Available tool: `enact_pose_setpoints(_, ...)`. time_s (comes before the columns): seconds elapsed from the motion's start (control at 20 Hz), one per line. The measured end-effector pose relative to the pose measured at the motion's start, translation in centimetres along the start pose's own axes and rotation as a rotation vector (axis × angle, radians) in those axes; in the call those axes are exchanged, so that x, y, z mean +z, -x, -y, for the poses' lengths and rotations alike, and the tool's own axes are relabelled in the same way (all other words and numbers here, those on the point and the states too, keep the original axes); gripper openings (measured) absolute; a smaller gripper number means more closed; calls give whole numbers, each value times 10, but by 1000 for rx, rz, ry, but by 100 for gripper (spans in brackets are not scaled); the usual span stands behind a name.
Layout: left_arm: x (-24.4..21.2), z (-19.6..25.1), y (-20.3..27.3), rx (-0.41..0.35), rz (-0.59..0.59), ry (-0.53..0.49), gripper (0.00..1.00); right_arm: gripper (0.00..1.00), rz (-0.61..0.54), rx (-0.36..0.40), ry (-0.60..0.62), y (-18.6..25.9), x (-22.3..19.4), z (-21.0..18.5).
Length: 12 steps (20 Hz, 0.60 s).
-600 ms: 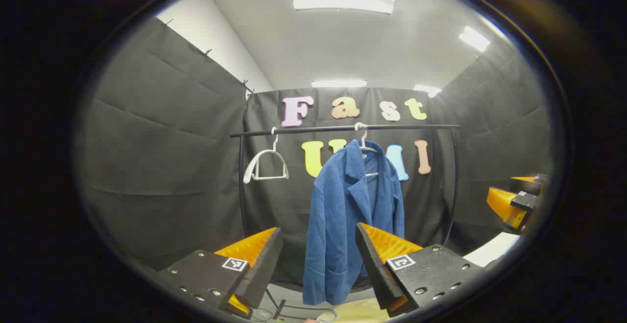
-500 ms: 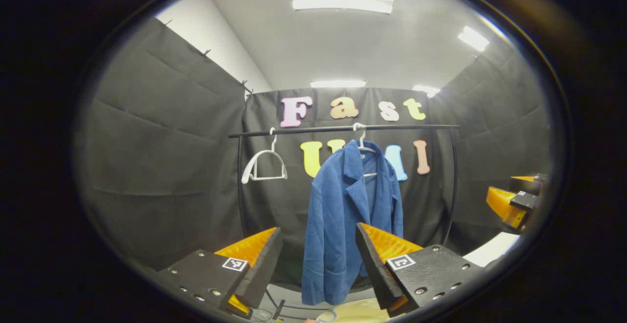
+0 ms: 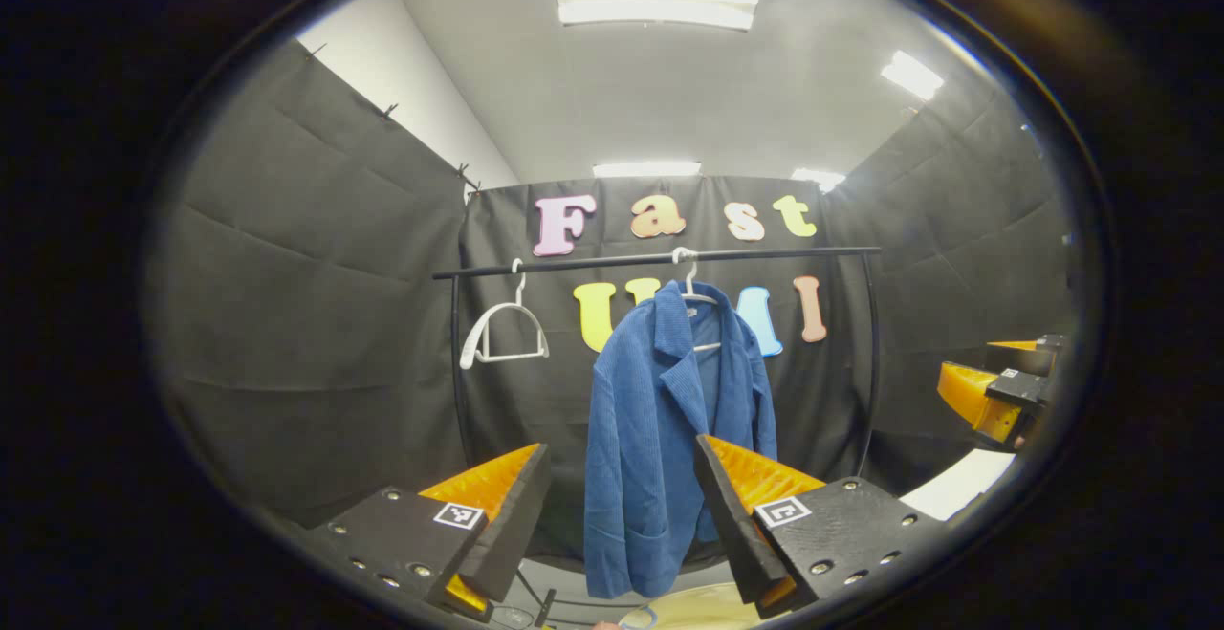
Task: Grasp the clothes on the hanger with both hands and then place them into the laundry hamper below.
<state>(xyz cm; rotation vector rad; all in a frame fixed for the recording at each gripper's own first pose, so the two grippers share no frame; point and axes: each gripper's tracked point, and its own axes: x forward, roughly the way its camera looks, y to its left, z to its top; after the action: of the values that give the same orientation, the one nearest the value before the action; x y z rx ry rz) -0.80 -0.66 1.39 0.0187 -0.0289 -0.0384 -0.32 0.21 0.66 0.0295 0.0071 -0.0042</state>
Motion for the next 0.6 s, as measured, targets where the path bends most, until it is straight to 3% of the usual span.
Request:
enact_pose_setpoints(0.55, 26, -29, -34, 14, -4, 37, 93, 95, 54, 57, 32, -40, 41, -26)
enact_pose_setpoints(0.6, 32, -30, -37, 14, 5, 35, 87, 95, 62, 64, 31, -41, 48, -26)
